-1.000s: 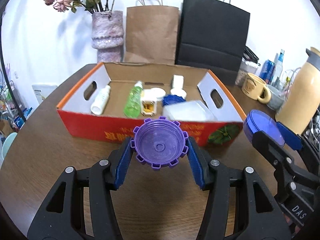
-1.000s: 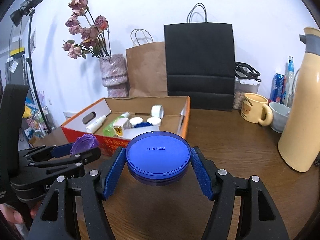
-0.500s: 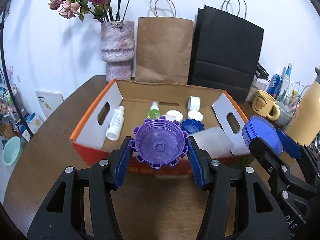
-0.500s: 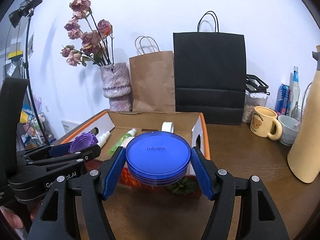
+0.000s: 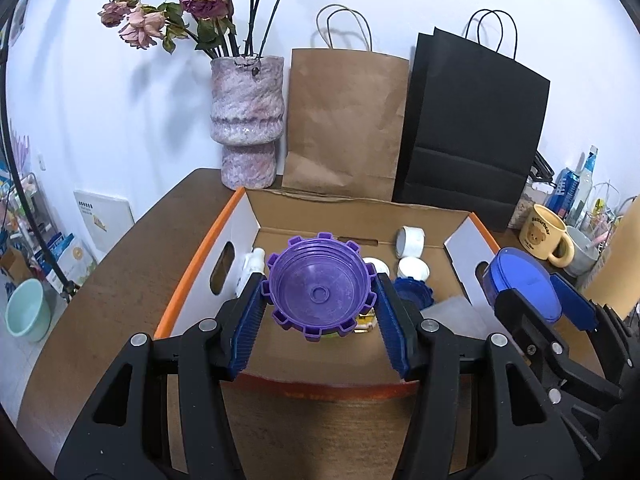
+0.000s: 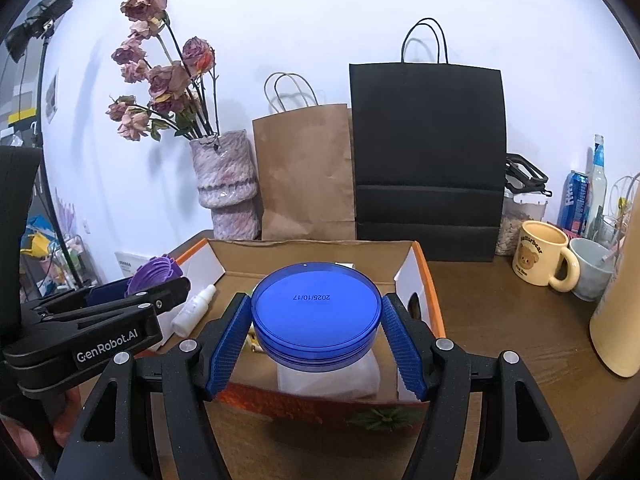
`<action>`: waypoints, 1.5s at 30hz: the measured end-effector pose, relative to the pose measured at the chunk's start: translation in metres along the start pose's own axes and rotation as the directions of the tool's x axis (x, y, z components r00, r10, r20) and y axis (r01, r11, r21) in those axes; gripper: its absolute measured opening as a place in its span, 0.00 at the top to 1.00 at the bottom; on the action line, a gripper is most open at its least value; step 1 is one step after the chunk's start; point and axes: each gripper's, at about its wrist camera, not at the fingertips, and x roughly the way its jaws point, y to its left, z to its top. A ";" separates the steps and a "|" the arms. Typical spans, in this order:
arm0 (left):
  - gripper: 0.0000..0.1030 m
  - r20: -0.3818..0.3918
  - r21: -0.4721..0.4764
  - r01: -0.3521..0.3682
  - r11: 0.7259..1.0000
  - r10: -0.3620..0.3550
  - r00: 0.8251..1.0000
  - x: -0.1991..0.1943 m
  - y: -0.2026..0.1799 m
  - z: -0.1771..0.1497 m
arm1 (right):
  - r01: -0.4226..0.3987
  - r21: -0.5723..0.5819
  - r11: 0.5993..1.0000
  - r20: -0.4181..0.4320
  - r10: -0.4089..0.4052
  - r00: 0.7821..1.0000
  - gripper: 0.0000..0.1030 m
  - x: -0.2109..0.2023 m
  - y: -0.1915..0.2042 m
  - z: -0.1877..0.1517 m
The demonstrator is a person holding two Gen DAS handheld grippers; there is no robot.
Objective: Organize rigid objects
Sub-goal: 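Carry the purple cap and blue lid over the cardboard box with both grippers, then open both grippers to drop the purple cap and blue lid into the box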
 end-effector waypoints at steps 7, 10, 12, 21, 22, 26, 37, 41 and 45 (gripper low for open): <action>0.52 -0.005 0.003 -0.009 1.000 0.009 1.000 0.013 0.004 0.008 | 0.006 -0.008 1.000 -0.012 -0.006 1.000 0.31 0.018 0.003 0.005; 0.52 -0.006 0.009 -0.013 1.000 0.013 1.000 0.018 0.005 0.010 | 0.010 -0.009 1.000 -0.017 -0.011 1.000 0.31 0.024 0.002 0.007; 0.52 -0.005 0.013 -0.013 1.000 0.013 1.000 0.021 0.005 0.012 | 0.013 -0.010 1.000 -0.020 -0.013 1.000 0.31 0.028 0.001 0.008; 0.52 -0.024 0.030 -0.020 0.999 0.020 0.999 0.039 0.008 0.018 | 0.022 -0.028 0.999 -0.048 -0.023 0.999 0.31 0.046 -0.005 0.012; 0.52 -0.026 0.032 -0.021 0.999 0.022 0.999 0.040 0.009 0.018 | 0.023 -0.031 0.999 -0.051 -0.025 0.998 0.31 0.048 -0.006 0.013; 0.52 -0.034 0.039 -0.028 0.999 0.029 0.999 0.047 0.009 0.019 | 0.026 -0.046 0.999 -0.067 -0.029 0.997 0.31 0.055 -0.006 0.012; 0.44 -0.041 0.037 -0.036 0.999 0.038 0.998 0.054 0.012 0.018 | 0.039 -0.067 0.997 -0.120 -0.047 0.992 0.30 0.066 -0.008 0.007; 0.06 -0.012 0.027 -0.050 0.998 0.050 0.999 0.050 0.015 0.019 | 0.052 -0.070 0.996 -0.128 -0.061 0.990 0.13 0.067 -0.009 0.006; 0.00 0.000 0.008 -0.056 0.998 0.056 0.998 0.047 0.019 0.021 | 0.059 -0.054 0.997 -0.120 -0.066 0.991 0.13 0.065 -0.012 0.006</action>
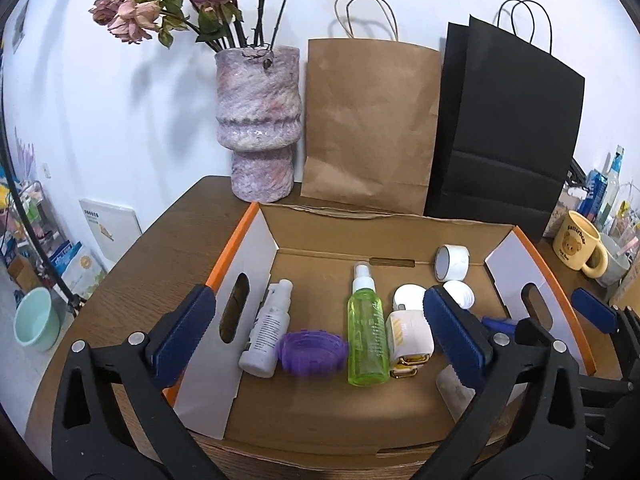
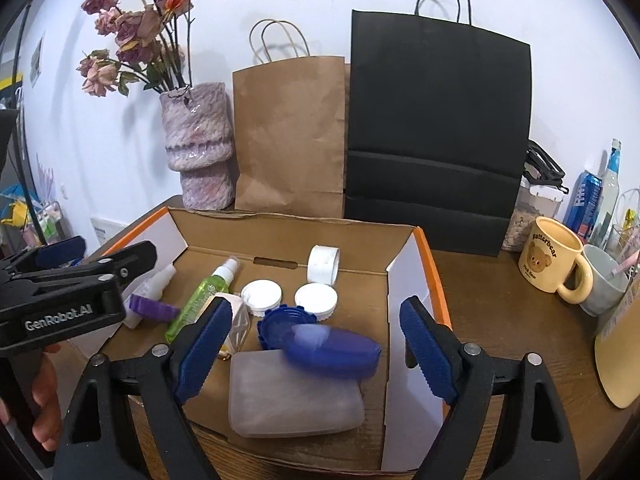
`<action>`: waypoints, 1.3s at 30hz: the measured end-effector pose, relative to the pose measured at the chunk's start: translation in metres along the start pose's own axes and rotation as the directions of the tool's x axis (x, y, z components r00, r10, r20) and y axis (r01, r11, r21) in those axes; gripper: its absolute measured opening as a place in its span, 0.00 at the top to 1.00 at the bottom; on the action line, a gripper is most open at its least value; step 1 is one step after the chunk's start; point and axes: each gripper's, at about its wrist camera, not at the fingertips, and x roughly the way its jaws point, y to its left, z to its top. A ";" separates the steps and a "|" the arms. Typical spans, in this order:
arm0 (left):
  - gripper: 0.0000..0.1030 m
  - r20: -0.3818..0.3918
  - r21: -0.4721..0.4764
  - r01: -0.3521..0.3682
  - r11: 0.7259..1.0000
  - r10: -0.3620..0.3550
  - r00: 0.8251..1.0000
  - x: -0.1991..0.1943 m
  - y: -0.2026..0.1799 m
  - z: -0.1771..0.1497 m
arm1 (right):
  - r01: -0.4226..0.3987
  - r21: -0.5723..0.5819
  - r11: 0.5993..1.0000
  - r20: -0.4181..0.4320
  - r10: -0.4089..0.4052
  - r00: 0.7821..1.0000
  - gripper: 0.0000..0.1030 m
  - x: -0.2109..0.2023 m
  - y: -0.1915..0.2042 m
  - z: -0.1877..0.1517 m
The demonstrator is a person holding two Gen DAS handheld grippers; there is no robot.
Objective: Organize rigid objects
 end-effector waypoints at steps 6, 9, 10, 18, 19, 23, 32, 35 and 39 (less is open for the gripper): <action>0.00 -0.005 -0.006 -0.004 1.000 0.004 1.000 0.001 0.002 0.001 | 0.003 0.003 1.000 0.008 -0.003 1.000 0.13 -0.002 -0.002 0.001; 0.00 0.000 -0.004 -0.002 1.000 0.002 1.000 -0.002 0.002 0.001 | 0.003 0.004 1.000 0.011 -0.003 1.000 0.13 -0.003 -0.002 0.001; 0.00 0.002 -0.004 -0.001 1.000 0.001 1.000 -0.003 0.002 0.001 | 0.002 0.005 1.000 0.013 -0.002 1.000 0.13 -0.004 -0.002 0.001; 0.00 0.023 -0.016 0.005 1.000 -0.005 1.000 -0.017 0.006 0.002 | -0.003 -0.005 1.000 0.033 0.003 0.999 0.13 -0.020 -0.002 0.002; 0.00 0.027 -0.015 0.008 1.000 -0.008 1.000 -0.020 0.007 0.001 | -0.003 -0.007 1.000 0.038 0.003 0.999 0.13 -0.023 -0.002 0.002; 0.00 0.057 -0.006 0.007 1.000 -0.007 0.998 -0.034 0.008 -0.002 | -0.005 -0.013 1.000 0.049 0.006 0.999 0.13 -0.038 -0.002 -0.001; 0.00 0.054 -0.012 0.020 1.000 -0.019 0.998 -0.067 0.017 -0.018 | -0.025 -0.038 0.999 0.052 0.027 0.998 0.13 -0.075 0.005 -0.012; 0.00 0.051 0.001 0.042 0.999 -0.042 0.998 -0.083 0.017 -0.025 | -0.038 -0.042 0.998 0.054 0.040 0.998 0.13 -0.092 0.009 -0.016; 0.00 0.045 0.033 0.055 0.998 -0.056 0.997 -0.105 0.012 -0.036 | -0.037 -0.046 0.998 0.063 0.040 0.997 0.13 -0.118 0.014 -0.026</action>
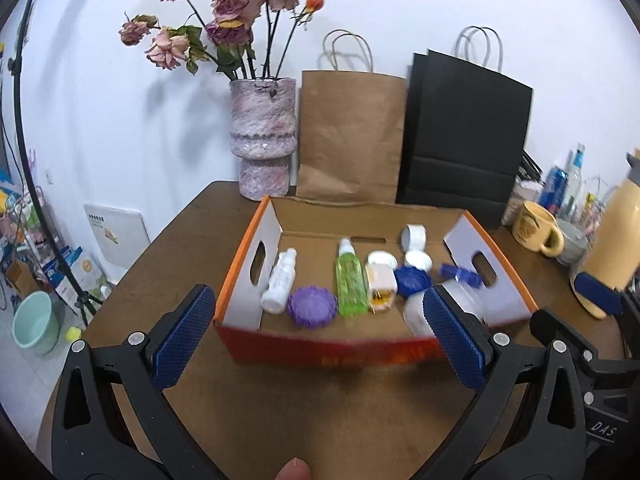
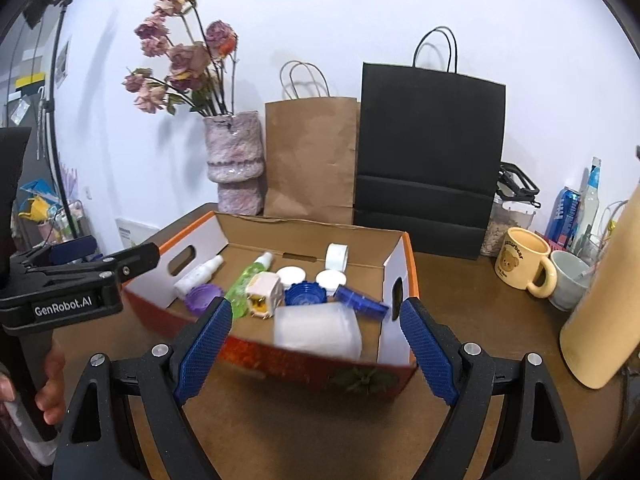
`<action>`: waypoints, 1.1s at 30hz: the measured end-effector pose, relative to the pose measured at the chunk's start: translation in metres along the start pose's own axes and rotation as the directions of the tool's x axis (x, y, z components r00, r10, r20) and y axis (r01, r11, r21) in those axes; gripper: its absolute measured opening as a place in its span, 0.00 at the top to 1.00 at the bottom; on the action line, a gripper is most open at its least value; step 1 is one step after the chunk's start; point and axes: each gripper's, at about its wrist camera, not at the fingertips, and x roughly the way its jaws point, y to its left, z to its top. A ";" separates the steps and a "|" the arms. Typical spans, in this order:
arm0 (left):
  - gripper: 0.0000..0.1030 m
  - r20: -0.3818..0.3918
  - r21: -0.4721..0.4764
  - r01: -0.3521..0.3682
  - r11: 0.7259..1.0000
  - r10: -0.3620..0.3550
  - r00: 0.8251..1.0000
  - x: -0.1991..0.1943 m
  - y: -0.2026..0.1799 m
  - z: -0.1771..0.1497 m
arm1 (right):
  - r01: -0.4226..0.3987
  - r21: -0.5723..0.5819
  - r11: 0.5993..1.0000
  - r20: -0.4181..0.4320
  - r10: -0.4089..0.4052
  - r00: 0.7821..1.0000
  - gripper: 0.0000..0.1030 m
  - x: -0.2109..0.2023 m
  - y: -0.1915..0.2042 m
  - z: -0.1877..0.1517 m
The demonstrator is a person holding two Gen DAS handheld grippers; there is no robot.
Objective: Organize rigid objects
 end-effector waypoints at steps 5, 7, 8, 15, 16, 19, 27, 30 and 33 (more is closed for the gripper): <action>0.00 0.001 0.020 0.007 1.000 -0.007 1.000 -0.032 -0.003 -0.019 | 0.001 0.005 1.000 -0.007 -0.001 1.000 0.13 -0.029 0.006 -0.013; 0.00 0.008 0.028 0.001 1.000 -0.001 1.000 -0.045 -0.003 -0.026 | 0.003 0.009 1.000 -0.012 -0.003 1.000 0.13 -0.041 0.007 -0.020; 0.00 0.011 0.031 -0.001 1.000 0.001 1.000 -0.052 -0.003 -0.031 | 0.004 0.012 1.000 -0.017 -0.004 1.000 0.13 -0.047 0.007 -0.025; 0.00 -0.037 0.051 -0.010 0.999 0.011 0.999 -0.079 0.002 -0.063 | 0.010 0.033 0.999 -0.045 -0.008 0.999 0.13 -0.079 0.008 -0.049; 0.00 -0.044 0.052 -0.010 0.999 0.013 0.999 -0.082 0.003 -0.068 | 0.008 0.036 0.999 -0.050 -0.006 0.999 0.13 -0.084 0.008 -0.053; 0.00 -0.061 0.054 -0.015 0.998 0.018 0.998 -0.092 0.006 -0.082 | 0.009 0.040 0.999 -0.064 -0.007 0.998 0.13 -0.095 0.011 -0.064; 0.00 -0.099 0.061 -0.033 0.998 0.039 0.994 -0.104 0.008 -0.107 | 0.001 0.046 0.999 -0.088 0.003 0.996 0.13 -0.113 0.018 -0.084; 0.00 -0.101 0.063 -0.034 0.997 0.040 0.994 -0.107 0.009 -0.110 | 0.000 0.045 0.999 -0.089 0.004 0.996 0.13 -0.116 0.020 -0.086; 0.00 -0.102 0.063 -0.033 0.997 0.039 0.994 -0.108 0.009 -0.110 | 0.002 0.047 0.999 -0.089 0.003 0.996 0.13 -0.118 0.020 -0.087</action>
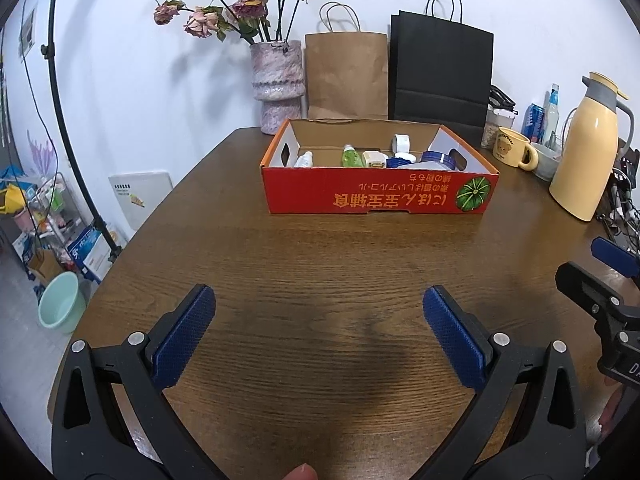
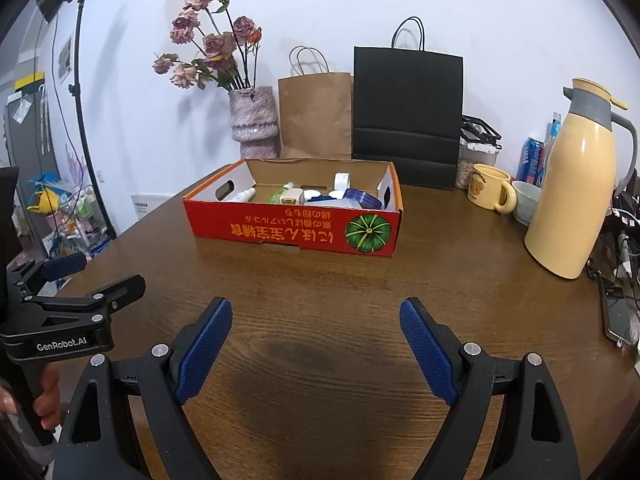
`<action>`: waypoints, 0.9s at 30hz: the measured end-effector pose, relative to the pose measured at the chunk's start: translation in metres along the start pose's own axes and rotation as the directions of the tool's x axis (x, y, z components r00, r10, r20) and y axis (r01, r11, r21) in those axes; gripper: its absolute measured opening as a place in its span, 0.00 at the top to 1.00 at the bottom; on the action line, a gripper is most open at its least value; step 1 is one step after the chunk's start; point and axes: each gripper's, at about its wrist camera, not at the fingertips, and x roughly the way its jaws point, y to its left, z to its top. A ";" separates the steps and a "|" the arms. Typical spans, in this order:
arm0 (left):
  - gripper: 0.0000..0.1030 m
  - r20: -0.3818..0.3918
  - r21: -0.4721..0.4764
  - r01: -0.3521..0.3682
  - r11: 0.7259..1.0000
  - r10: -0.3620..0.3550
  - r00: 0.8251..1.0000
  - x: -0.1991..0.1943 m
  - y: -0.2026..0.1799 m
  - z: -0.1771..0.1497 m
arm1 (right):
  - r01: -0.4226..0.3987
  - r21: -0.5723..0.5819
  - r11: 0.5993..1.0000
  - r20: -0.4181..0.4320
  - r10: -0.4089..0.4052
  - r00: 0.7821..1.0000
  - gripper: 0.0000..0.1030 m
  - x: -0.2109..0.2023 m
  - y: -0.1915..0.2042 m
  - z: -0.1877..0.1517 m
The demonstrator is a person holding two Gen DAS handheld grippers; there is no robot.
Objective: Organize rigid objects
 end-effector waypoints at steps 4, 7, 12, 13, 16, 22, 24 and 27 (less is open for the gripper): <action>0.00 0.003 0.000 0.001 1.000 -0.001 1.000 -0.001 0.000 -0.001 | 0.002 0.001 1.000 0.001 -0.002 1.000 0.13 -0.002 0.000 -0.001; 0.00 0.002 0.001 0.001 1.000 -0.001 1.000 -0.001 0.000 -0.002 | 0.002 0.001 1.000 0.001 -0.002 1.000 0.13 -0.002 0.000 -0.001; 0.00 0.000 0.000 0.005 1.000 -0.005 1.000 -0.002 0.000 -0.002 | 0.003 0.000 1.000 0.001 -0.003 1.000 0.13 -0.002 0.000 -0.002; 0.00 0.000 -0.001 0.005 1.000 -0.005 1.000 -0.002 0.000 -0.002 | 0.002 0.001 1.000 0.001 -0.002 1.000 0.13 -0.001 0.000 -0.002; 0.00 0.001 -0.001 0.005 1.000 -0.005 1.000 -0.002 0.000 -0.002 | 0.002 0.000 1.000 0.001 -0.002 1.000 0.13 -0.001 0.001 -0.002; 0.00 0.002 0.001 0.006 1.000 -0.006 1.000 -0.002 0.000 -0.002 | 0.003 -0.003 1.000 0.000 -0.003 1.000 0.13 -0.003 0.002 -0.001; 0.00 0.001 0.001 0.006 1.000 -0.006 1.000 -0.002 -0.001 -0.002 | 0.003 -0.004 1.000 0.000 -0.003 1.000 0.13 -0.003 0.002 -0.001; 0.00 0.001 0.001 0.006 1.000 -0.006 1.000 -0.002 -0.001 -0.002 | 0.004 -0.004 1.000 -0.001 -0.004 1.000 0.13 -0.002 0.002 -0.001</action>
